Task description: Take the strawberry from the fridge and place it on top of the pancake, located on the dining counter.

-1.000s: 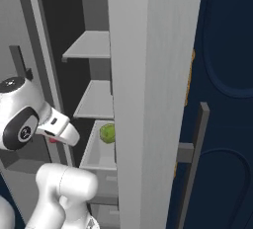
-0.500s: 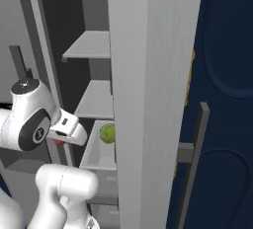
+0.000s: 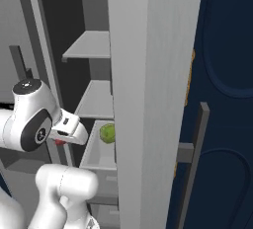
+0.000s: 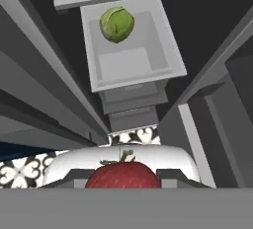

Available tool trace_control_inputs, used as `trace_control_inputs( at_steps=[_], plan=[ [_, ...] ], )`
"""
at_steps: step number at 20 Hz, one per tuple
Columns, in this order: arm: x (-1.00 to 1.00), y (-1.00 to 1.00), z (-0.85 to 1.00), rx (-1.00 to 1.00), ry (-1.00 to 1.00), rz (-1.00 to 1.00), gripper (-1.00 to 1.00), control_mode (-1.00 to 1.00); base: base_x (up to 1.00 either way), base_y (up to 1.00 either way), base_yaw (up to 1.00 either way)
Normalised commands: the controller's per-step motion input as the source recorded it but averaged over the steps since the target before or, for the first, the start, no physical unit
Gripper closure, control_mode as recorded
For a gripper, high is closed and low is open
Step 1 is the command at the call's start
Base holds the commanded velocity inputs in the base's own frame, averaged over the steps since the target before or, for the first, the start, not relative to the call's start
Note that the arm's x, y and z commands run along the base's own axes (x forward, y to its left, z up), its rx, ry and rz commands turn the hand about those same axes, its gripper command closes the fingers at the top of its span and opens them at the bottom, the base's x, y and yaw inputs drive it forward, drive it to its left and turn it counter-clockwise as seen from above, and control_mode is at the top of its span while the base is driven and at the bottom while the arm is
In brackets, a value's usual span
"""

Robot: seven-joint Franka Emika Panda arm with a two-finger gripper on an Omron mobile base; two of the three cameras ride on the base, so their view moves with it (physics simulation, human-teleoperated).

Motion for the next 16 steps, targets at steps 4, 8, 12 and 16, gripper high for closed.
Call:
trace_control_inputs(
  at_steps=[4, 8, 12, 16],
  plan=[
    [-0.07, 0.0, 0.0, 0.0, 0.0, 0.0, 1.0, 1.0, -0.49, 0.0, 0.0],
    [0.0, 0.0, 0.0, 0.0, 0.0, 0.0, 1.0, 1.0, -0.96, 0.0, 0.0],
    [0.0, 0.0, 0.0, 0.0, 0.0, 0.0, 1.0, 1.0, -1.0, 0.11, 0.04],
    [0.0, 0.0, 0.0, 0.0, 0.0, 0.0, 1.0, 1.0, -1.0, 0.1, 0.19]
  ],
)
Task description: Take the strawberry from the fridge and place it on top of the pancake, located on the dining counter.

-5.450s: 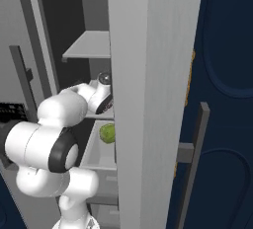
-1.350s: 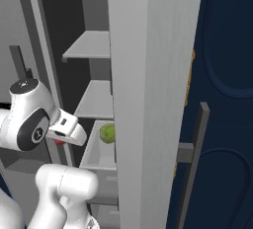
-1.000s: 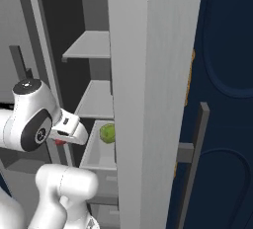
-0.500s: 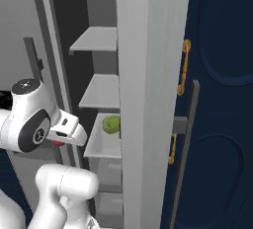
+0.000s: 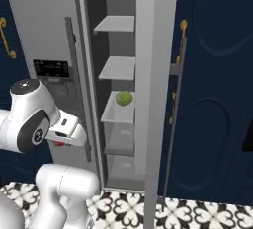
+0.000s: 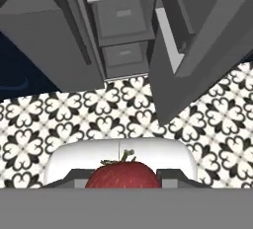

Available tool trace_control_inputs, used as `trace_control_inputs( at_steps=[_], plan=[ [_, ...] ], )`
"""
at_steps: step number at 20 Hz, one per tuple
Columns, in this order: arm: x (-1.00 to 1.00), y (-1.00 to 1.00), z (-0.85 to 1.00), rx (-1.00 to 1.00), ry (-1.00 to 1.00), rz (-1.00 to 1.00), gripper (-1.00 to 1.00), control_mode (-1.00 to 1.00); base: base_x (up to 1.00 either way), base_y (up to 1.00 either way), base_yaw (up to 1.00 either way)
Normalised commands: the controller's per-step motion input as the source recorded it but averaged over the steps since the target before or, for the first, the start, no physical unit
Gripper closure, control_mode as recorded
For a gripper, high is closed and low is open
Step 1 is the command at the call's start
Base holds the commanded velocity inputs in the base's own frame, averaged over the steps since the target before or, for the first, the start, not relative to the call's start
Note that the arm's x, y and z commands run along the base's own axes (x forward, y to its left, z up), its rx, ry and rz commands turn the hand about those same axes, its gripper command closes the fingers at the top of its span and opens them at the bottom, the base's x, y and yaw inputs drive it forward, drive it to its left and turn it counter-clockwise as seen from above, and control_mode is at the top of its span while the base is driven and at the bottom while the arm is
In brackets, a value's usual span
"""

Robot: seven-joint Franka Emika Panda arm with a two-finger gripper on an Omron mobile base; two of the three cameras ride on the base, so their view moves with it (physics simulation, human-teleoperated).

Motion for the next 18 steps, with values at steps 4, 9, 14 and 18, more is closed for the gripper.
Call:
trace_control_inputs(
  at_steps=[4, 9, 14, 18],
  plan=[
    [0.0, 0.0, 0.0, 0.0, 0.0, 0.0, 1.0, 1.0, -1.0, 0.08, 0.33],
    [0.0, 0.0, 0.0, 0.0, 0.0, 0.0, 1.0, 1.0, -1.0, 0.15, 0.42],
    [0.0, 0.0, 0.0, 0.0, 0.0, 0.0, 1.0, 1.0, -1.0, 0.2, 0.52],
    [0.0, 0.0, 0.0, 0.0, 0.0, 0.0, 1.0, 1.0, -1.0, 0.47, 0.65]
  ],
)
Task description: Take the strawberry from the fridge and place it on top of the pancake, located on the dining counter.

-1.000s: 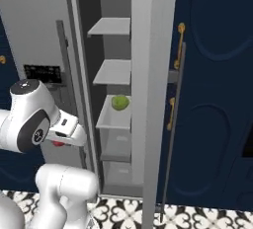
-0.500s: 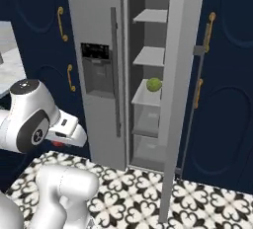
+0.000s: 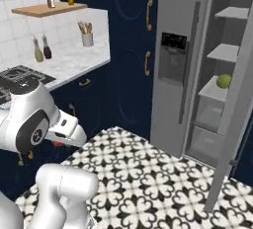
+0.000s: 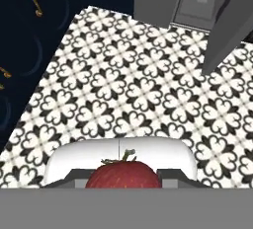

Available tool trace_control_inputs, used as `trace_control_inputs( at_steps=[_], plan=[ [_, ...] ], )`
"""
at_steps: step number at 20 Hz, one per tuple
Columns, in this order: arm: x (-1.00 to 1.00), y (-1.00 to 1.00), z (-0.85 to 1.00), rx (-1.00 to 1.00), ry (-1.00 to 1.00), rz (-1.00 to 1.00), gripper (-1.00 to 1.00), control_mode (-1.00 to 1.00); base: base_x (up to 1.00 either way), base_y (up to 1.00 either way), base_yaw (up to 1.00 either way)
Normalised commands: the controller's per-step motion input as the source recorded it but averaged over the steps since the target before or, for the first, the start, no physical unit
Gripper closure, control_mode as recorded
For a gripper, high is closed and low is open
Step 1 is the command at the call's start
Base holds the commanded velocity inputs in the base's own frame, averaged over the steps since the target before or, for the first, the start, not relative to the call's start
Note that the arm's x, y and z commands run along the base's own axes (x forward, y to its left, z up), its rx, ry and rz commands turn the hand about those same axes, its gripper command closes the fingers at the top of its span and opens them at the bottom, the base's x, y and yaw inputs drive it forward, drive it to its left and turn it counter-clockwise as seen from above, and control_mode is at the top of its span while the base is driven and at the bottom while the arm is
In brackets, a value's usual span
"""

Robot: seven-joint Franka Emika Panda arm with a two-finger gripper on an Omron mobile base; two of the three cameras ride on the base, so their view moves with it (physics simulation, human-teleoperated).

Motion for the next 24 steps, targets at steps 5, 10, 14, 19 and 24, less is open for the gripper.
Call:
trace_control_inputs(
  at_steps=[5, 10, 14, 19, 24],
  plan=[
    [0.0, 0.0, 0.0, 0.0, 0.0, 0.0, 1.0, 1.0, -1.0, 0.65, 0.7],
    [0.0, 0.0, 0.0, 0.0, 0.0, 0.0, 1.0, 1.0, -1.0, -0.34, -0.16],
    [0.0, 0.0, 0.0, 0.0, 0.0, 0.0, 1.0, 1.0, -0.64, -0.69, -0.54],
    [0.0, 0.0, 0.0, 0.0, 0.0, 0.0, 1.0, 1.0, -0.07, -0.87, -0.68],
    [0.0, 0.0, 0.0, 0.0, 0.0, 0.0, 1.0, 1.0, 0.0, -0.58, -0.84]
  ],
)
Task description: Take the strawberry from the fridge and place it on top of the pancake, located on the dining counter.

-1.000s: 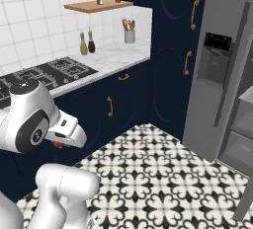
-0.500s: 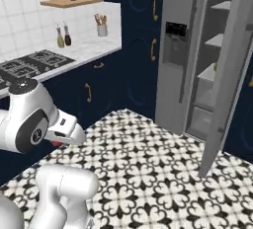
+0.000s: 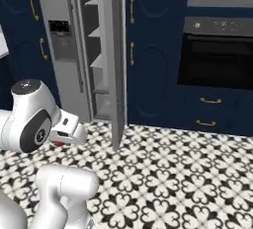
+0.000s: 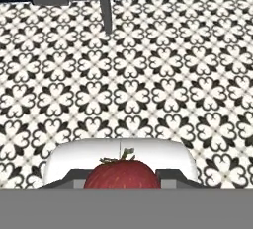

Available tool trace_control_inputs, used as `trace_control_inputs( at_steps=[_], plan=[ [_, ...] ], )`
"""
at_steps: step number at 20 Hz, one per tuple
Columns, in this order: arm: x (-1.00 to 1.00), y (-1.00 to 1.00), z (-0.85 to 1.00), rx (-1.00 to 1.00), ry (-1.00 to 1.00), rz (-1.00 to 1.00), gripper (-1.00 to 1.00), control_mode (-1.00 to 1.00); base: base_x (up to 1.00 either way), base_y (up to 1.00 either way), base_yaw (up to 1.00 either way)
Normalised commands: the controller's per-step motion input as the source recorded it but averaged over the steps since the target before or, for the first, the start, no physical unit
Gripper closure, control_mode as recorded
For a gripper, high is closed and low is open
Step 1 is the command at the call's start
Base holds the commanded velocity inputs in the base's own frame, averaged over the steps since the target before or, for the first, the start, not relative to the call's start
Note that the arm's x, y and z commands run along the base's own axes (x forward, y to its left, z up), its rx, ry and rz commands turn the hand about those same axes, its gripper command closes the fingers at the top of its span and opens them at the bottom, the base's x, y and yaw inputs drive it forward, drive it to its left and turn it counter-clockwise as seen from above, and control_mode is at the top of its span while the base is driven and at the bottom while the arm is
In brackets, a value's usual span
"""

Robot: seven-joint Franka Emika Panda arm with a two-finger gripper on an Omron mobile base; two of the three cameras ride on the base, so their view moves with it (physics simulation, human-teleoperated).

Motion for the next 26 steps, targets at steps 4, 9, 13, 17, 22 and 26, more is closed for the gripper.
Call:
trace_control_inputs(
  at_steps=[4, 9, 13, 17, 22, 26],
  plan=[
    [0.0, 0.0, 0.0, 0.0, 0.0, 0.0, 1.0, 1.0, 0.07, -0.55, -0.82],
    [0.0, 0.0, 0.0, 0.0, 0.0, 0.0, 1.0, 1.0, 0.21, -0.46, -0.8],
    [0.0, 0.0, 0.0, 0.0, 0.0, 0.0, 1.0, 1.0, 0.45, -0.29, -0.75],
    [0.0, 0.0, 0.0, 0.0, 0.0, 0.0, 1.0, 1.0, 0.51, -0.29, -0.73],
    [0.0, 0.0, 0.0, 0.0, 0.0, 0.0, 1.0, 1.0, 0.51, -0.36, -0.73],
    [0.0, 0.0, 0.0, 0.0, 0.0, 0.0, 1.0, 1.0, 0.95, -0.12, -0.56]
  ],
)
